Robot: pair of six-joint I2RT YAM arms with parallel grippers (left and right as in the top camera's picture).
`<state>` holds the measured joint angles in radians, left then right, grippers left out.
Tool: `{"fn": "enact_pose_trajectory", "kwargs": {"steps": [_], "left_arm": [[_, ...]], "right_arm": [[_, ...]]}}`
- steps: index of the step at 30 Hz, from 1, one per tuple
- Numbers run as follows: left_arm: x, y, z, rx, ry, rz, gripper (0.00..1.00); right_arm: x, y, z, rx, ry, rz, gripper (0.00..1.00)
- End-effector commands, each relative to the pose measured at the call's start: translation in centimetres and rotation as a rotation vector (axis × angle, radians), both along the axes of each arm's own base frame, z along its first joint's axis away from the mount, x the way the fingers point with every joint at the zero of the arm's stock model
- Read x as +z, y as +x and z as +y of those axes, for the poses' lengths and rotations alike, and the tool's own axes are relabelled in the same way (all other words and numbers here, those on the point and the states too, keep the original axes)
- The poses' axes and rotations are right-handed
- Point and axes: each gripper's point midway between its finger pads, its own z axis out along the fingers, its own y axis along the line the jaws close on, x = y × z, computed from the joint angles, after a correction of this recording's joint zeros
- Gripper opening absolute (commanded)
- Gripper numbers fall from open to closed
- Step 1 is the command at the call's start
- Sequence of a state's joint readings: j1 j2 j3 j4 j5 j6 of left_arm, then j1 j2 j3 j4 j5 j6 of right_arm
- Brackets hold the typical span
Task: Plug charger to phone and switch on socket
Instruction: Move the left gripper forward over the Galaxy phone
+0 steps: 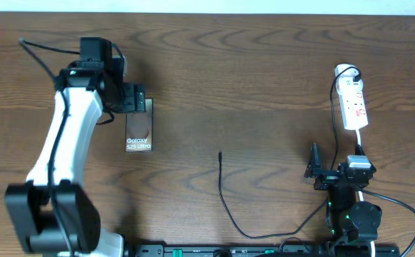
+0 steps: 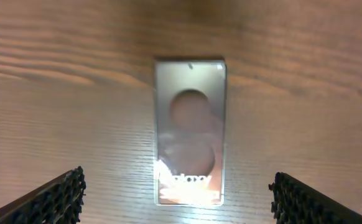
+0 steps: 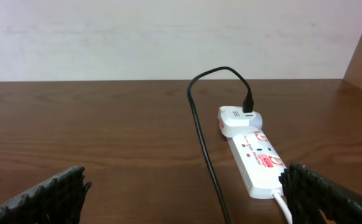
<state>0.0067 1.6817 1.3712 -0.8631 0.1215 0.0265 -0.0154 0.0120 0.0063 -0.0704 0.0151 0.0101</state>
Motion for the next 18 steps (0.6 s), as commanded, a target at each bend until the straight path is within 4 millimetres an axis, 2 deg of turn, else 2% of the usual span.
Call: {"fn": "enact_pose_trajectory", "kwargs": {"steps": [1, 2, 3, 4, 5, 6, 7, 8, 18], "left_arm": [[-1.7, 0.0, -1.7, -0.028, -0.107, 0.062, 0.94], [-2.3, 0.0, -1.9, -0.031, -0.121, 0.08, 0.9], [-2.8, -0.1, -2.0, -0.031, -0.127, 0.098, 0.66], [-3.4, -0.1, -2.0, -0.03, -0.127, 0.113, 0.5], [-3.8, -0.1, -2.0, -0.03, -0.127, 0.124, 0.46], [-4.1, -0.2, -2.0, -0.029, -0.128, 0.132, 0.46], [-4.4, -0.2, -2.0, -0.028, -0.127, 0.139, 0.69], [-4.5, -0.2, -2.0, -0.028, -0.127, 0.144, 0.99], [-4.9, -0.5, -2.0, -0.027, -0.126, 0.156, 0.99]], "right_arm": [[-0.1, 0.0, 0.3, 0.013, -0.015, 0.002, 0.99], [-0.1, 0.0, 0.3, 0.013, -0.015, 0.002, 0.99], [-0.1, 0.0, 0.3, 0.014, -0.015, 0.002, 0.99], [-0.1, 0.0, 0.3, 0.013, -0.015, 0.002, 0.99], [-0.1, 0.0, 0.3, 0.013, -0.015, 0.002, 0.99], [-0.1, 0.0, 0.3, 0.014, -0.015, 0.002, 0.99], [-0.1, 0.0, 0.3, 0.013, -0.015, 0.002, 0.99], [-0.1, 0.0, 0.3, 0.013, -0.015, 0.002, 0.99], [-0.1, 0.0, 0.3, 0.013, -0.015, 0.002, 0.99]]}}
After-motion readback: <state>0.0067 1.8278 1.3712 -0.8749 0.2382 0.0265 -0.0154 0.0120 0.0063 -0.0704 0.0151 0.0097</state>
